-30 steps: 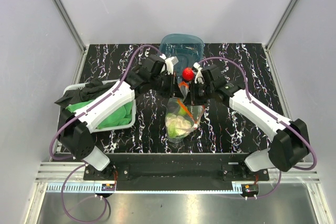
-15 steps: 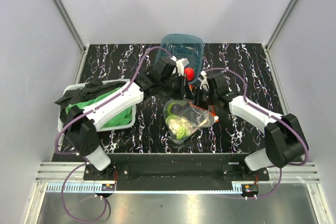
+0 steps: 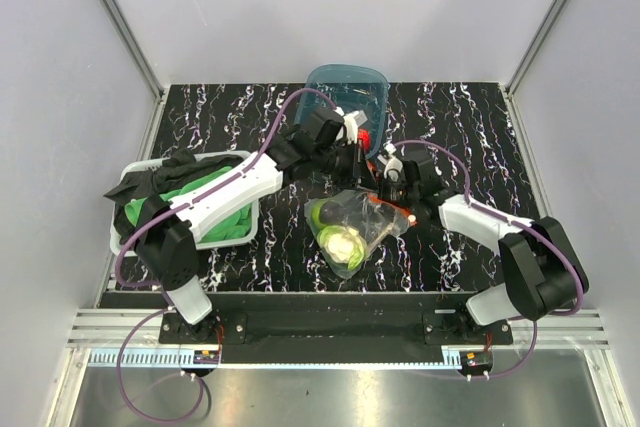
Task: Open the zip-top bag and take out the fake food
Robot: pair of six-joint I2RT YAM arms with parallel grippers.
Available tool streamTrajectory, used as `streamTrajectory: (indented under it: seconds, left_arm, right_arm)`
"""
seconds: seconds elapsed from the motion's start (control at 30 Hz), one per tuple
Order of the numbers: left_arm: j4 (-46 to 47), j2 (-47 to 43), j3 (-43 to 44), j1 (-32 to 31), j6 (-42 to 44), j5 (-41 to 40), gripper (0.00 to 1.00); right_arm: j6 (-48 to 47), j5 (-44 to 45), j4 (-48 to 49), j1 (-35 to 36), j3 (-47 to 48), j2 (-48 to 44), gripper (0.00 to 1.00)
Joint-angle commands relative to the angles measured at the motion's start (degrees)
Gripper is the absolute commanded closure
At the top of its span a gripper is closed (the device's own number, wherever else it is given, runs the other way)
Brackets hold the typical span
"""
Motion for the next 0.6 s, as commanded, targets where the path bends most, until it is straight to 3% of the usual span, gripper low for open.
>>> streamTrajectory:
  seconds: [0.0, 0.23, 0.57]
  left_arm:
    - [1.0, -4.4, -0.1, 2.0, 3.1, -4.1, 1.0]
    - [0.4, -6.5, -3.7, 4.3, 3.7, -3.4, 1.0]
    - [1.0, 0.2, 5.2, -0.5, 3.3, -0.4, 1.0]
  right_arm:
    - [0.8, -3.7, 4.9, -2.1, -1.5, -3.2, 0.05]
    - [1.5, -9.1, 10.5, -2.8, -2.1, -2.1, 0.01]
    - [2.8, -10.9, 12.2, -0.4, 1.7, 4.3, 0.0]
